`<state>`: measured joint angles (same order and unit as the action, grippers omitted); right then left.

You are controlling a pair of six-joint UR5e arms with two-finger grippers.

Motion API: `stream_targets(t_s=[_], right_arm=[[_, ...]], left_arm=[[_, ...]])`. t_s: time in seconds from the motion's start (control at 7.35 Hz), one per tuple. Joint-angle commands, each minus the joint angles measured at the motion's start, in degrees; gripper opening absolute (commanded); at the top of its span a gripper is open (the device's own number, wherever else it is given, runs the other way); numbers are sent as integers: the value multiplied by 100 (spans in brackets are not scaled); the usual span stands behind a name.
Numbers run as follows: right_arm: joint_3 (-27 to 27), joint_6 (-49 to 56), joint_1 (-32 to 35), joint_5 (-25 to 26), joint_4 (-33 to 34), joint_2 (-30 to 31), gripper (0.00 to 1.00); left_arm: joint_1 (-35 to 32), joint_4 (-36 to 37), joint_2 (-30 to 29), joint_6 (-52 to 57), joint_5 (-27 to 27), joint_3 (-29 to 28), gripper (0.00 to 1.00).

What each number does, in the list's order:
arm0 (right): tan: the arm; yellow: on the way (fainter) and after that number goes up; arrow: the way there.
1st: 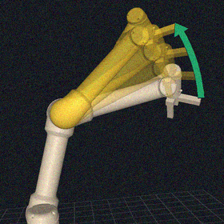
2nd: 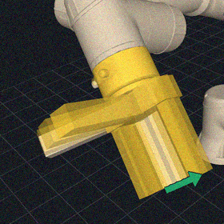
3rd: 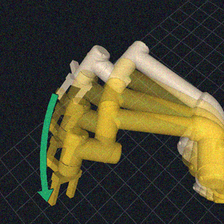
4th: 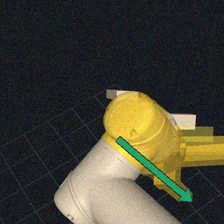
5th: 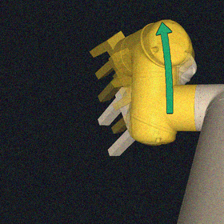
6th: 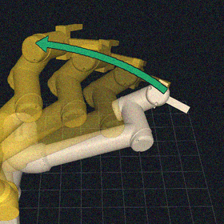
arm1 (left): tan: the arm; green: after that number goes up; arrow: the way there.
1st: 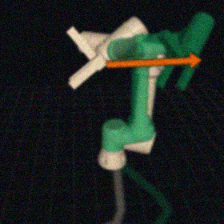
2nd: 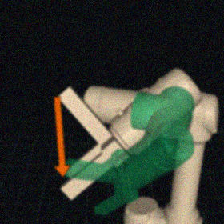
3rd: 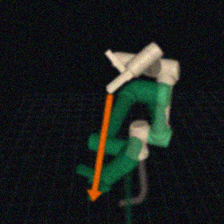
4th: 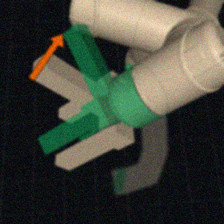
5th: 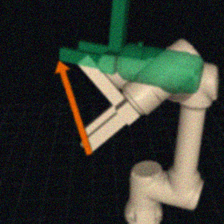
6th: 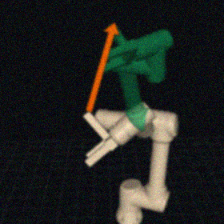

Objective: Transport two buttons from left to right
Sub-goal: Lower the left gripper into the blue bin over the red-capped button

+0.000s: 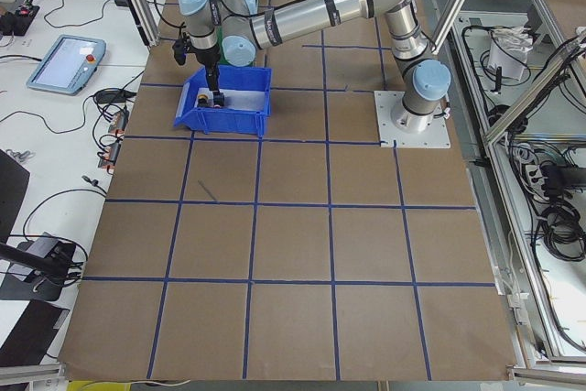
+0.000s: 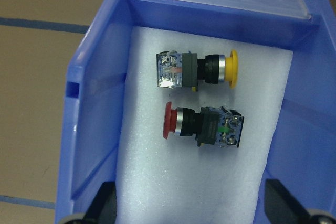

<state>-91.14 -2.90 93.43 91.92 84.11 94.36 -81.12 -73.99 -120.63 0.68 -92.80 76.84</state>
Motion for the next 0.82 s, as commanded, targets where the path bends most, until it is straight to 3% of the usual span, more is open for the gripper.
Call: stream_targets(t_s=[0.0,0.68], right_arm=[[0,0,0,-7,0,3,100],[0,0,0,-7,0,21,100]], left_arm=[[-26,269,-205,28,-9,41,93],[-18,614,-461,1239,17,94,90]])
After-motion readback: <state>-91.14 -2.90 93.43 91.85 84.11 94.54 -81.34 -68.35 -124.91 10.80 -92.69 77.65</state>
